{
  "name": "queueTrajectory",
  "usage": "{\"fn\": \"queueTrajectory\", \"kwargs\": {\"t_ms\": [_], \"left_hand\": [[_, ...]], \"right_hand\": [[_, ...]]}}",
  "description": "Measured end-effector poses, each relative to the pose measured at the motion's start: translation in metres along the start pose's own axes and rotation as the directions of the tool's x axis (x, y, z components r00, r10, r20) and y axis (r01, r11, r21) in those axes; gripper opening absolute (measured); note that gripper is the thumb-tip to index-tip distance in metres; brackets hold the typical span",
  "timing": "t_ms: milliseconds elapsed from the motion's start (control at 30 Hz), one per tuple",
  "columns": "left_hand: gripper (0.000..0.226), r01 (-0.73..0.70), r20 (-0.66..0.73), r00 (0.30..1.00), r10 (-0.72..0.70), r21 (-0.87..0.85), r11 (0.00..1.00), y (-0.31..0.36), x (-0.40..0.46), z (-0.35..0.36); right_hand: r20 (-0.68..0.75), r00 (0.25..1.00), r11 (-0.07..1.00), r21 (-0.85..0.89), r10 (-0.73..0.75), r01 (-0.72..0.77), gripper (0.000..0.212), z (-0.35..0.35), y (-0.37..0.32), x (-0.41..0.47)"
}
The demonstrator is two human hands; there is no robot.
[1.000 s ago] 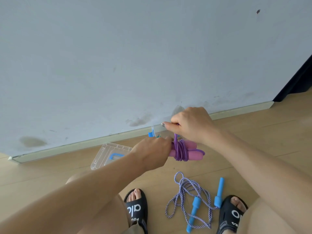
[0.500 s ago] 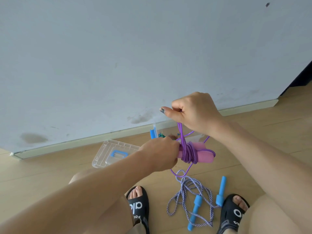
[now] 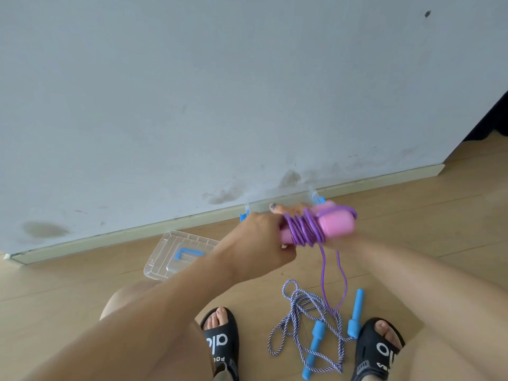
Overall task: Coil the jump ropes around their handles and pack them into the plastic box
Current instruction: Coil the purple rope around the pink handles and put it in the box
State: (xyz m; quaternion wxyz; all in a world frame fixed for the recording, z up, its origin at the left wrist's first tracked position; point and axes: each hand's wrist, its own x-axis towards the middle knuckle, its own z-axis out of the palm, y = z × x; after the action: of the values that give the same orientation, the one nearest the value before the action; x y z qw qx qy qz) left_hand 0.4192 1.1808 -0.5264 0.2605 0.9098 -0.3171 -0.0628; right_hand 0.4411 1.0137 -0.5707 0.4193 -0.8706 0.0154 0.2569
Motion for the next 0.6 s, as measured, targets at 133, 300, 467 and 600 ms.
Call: {"fn": "queueTrajectory", "kwargs": {"t_ms": [133,300,467,600], "left_hand": [[0.016,0.182,-0.056,0.982,-0.182,-0.02,0.983,-0.018,0.012,-0.006],[0.022,0.304,-0.055,0.952,-0.3,0.085,0.949,-0.039,0.022,-0.002],[0.028,0.245,0.008,0.965,-0.261,0.32,0.915,-0.043,0.021,0.005],[0.027,0.159,0.052,0.977,-0.206,0.464,0.872,-0.042,0.02,0.01]], "right_hand": [[-0.145,0.989,0.99,0.139,-0.019,0.04,0.041,0.026,-0.005,-0.013],[-0.164,0.985,0.995,0.086,0.061,-0.047,0.056,0.055,-0.006,-0.031],[-0.187,0.97,0.946,-0.309,-0.158,0.094,0.047,0.054,-0.02,-0.068],[-0.26,0.897,0.74,-0.665,-0.357,0.102,0.046,0.031,-0.033,-0.084]]}}
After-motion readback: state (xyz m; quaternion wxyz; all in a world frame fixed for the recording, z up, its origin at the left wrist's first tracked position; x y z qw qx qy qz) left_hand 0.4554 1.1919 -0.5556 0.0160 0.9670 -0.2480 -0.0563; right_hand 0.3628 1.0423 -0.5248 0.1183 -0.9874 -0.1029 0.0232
